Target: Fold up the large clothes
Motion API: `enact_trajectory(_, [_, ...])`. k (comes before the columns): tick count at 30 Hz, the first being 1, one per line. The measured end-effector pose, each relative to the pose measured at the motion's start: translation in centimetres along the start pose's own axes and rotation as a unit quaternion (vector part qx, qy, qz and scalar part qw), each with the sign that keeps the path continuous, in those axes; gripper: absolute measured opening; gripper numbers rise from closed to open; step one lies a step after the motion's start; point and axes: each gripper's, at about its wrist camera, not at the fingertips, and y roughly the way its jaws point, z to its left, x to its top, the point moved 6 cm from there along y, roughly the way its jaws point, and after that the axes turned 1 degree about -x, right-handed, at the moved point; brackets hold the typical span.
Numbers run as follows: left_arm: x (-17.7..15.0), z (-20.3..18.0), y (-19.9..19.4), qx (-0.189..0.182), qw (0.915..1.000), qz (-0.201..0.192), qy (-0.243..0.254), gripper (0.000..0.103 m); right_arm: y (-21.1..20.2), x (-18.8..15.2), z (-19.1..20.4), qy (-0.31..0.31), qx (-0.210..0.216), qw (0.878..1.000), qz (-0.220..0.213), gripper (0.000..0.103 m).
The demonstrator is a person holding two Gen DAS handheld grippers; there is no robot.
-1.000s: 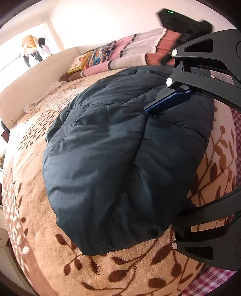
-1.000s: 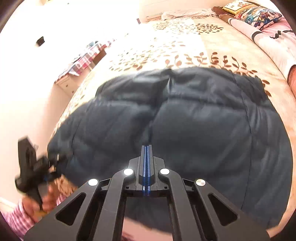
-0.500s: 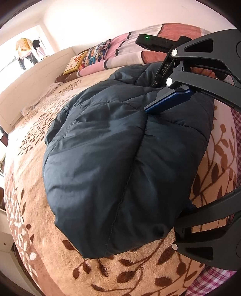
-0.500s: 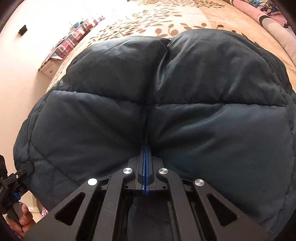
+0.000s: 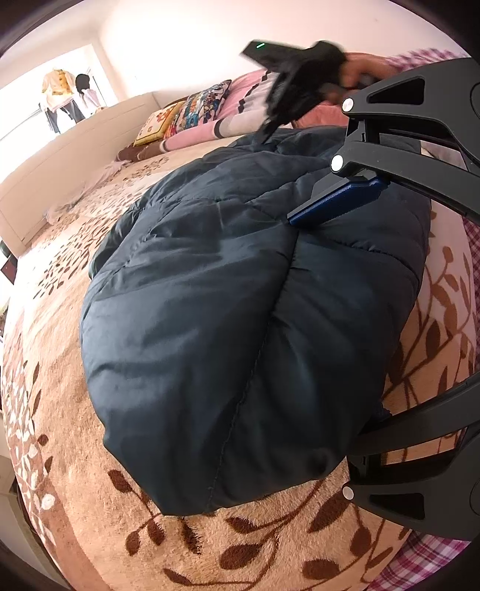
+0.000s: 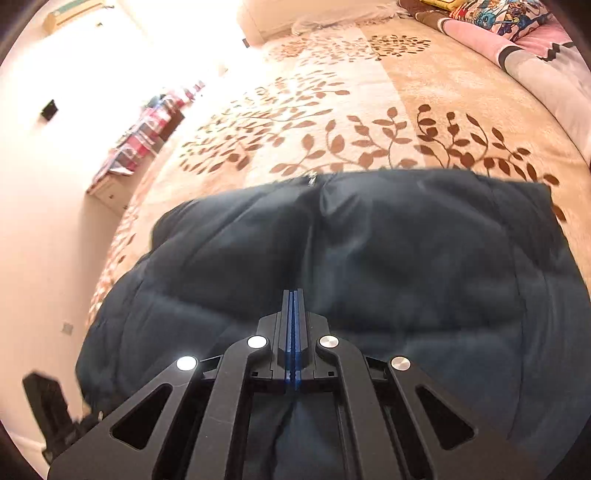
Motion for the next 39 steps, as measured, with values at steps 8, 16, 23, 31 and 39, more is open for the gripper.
enact_trajectory(8, [0.3, -0.1, 0.4, -0.011, 0.9999, 0.0, -0.005, 0.08, 7.4, 2.1, -2.2, 0.042, -0.028, 0.998, 0.047, 0.0])
enact_trajectory(16, [0.8, -0.7, -0.3, -0.047, 0.9979, -0.042, -0.015, 0.039, 7.8, 1.1, -2.7, 0.044, -0.027, 0.996, 0.069, 0.0])
enact_trajectory(23, [0.7, -3.1, -2.6, -0.032, 0.9952, -0.068, 0.063, 0.024, 4.1, 1.3, -2.3, 0.067, -0.007, 0.997, 0.048, 0.0])
enact_trajectory(31, [0.3, -5.8, -5.1, -0.021, 0.9862, -0.096, 0.133, 0.023, -6.2, -7.7, -0.6, 0.033, 0.088, 0.995, 0.026, 0.002])
enact_trajectory(39, [-1.6, -11.3, -7.3, -0.015, 0.9668, -0.12, 0.225, 0.023, -2.0, -15.0, -0.7, 0.041, 0.064, 0.992, 0.102, 0.0])
